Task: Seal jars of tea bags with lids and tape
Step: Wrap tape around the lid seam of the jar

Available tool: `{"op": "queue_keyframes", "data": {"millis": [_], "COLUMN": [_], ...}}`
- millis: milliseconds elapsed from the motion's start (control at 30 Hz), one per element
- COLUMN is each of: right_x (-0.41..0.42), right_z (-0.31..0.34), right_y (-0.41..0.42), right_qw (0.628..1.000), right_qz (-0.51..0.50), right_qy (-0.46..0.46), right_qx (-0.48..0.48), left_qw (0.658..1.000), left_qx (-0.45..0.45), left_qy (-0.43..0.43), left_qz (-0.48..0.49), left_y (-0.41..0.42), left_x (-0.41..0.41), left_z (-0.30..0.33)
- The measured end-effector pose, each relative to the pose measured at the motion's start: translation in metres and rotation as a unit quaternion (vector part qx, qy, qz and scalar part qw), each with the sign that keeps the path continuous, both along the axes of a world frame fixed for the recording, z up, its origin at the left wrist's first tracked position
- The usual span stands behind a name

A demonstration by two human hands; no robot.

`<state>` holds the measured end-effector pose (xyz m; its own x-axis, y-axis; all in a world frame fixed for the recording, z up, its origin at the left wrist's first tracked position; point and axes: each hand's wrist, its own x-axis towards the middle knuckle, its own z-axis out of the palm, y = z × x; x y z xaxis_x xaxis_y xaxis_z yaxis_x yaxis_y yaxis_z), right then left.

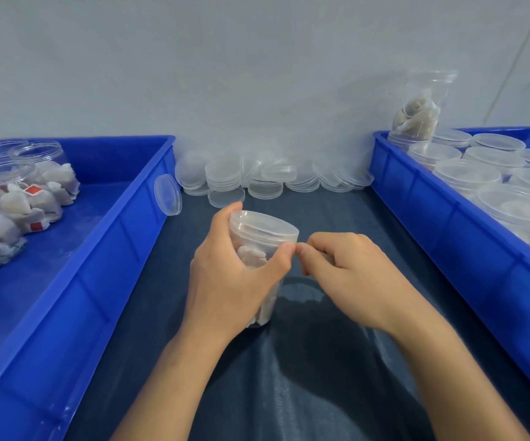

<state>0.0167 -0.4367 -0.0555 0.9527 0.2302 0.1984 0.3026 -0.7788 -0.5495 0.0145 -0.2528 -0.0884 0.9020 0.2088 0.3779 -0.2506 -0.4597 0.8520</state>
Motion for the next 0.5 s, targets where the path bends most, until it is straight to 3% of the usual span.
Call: {"op": "queue_keyframes", "data": {"millis": [367,500], "right_x": [0.0027,0.0022], "right_z": [-0.0021,-0.0016], "right_y": [-0.0091,-0.0098], "right_qw": [0.997,0.997], "right_qz": [0.048,0.056], "right_qy": [0.053,0.032], "right_qx": [0.036,0.048], "left_qw": [1.0,1.0], "left_qx": [0.009,-0.015], "left_qy": [0.017,0.019], "left_qz": [-0.003,-0.015], "left_y": [0.0041,0.0055], "left_x": [0.0022,0.0022], "left_z": [0.0004,0.0025]}}
